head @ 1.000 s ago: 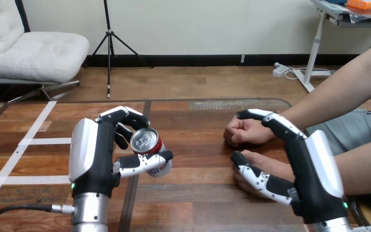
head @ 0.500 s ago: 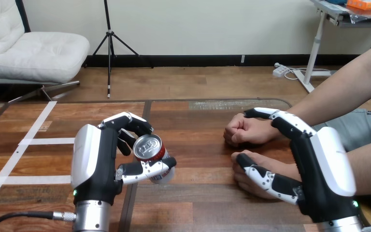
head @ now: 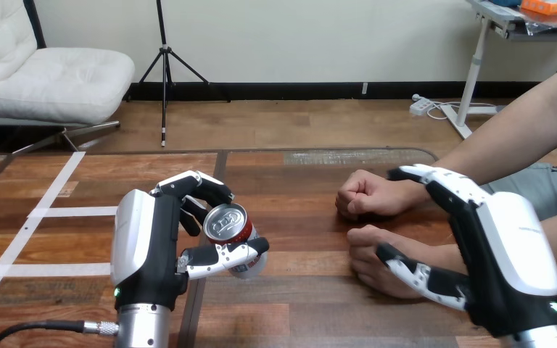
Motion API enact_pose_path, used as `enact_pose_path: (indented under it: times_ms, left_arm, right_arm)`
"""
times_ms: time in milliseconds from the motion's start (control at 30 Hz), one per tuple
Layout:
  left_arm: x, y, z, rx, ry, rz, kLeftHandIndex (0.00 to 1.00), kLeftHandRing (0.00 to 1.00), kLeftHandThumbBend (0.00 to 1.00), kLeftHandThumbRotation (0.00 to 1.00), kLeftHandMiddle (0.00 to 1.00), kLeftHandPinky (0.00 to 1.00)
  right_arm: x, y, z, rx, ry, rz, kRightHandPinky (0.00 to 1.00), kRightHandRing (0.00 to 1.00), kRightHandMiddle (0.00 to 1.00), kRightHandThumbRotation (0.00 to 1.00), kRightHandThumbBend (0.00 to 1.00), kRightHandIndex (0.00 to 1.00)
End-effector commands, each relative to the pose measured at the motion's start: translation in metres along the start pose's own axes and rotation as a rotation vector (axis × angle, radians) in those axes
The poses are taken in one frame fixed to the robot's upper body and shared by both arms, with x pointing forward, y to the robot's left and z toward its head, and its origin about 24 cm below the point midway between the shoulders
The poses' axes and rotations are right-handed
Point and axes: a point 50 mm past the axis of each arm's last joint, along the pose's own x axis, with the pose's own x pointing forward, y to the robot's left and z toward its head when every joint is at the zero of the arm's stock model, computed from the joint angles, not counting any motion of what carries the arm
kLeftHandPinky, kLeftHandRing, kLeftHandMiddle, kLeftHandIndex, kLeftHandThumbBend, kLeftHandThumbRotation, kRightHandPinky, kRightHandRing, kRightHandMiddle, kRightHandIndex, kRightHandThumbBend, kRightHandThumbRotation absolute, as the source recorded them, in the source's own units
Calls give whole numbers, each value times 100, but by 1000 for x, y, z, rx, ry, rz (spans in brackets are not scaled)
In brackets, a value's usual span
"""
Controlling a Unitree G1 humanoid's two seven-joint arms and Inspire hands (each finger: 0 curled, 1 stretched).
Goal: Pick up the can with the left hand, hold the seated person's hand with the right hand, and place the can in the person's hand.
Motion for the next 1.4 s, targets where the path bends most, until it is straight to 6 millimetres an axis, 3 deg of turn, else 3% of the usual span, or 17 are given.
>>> enact_pose_path:
  times_ms: [0,433,900,1367]
  left_arm:
    - [12,3,27,-49,-149,45,43,34,80,0,41,28]
    - [8,-1,31,-64,-155,28,43,34,80,0,40,28]
    - [1,-2,30,-62,-156,9,43,34,81,0,41,28]
    - [-4,-1,28,-61,-150,8,43,34,80,0,41,28]
  right_arm:
    - [7,-19,5,-107,-40,0,79,87,83,4,71,79]
    - [9,-34,2,-233,19,113,86,85,82,2,81,80]
    - [13,-39,-6,-326,83,228,83,82,81,1,82,79]
    - [17,-47,-14,-480,168,309,82,83,80,7,82,79]
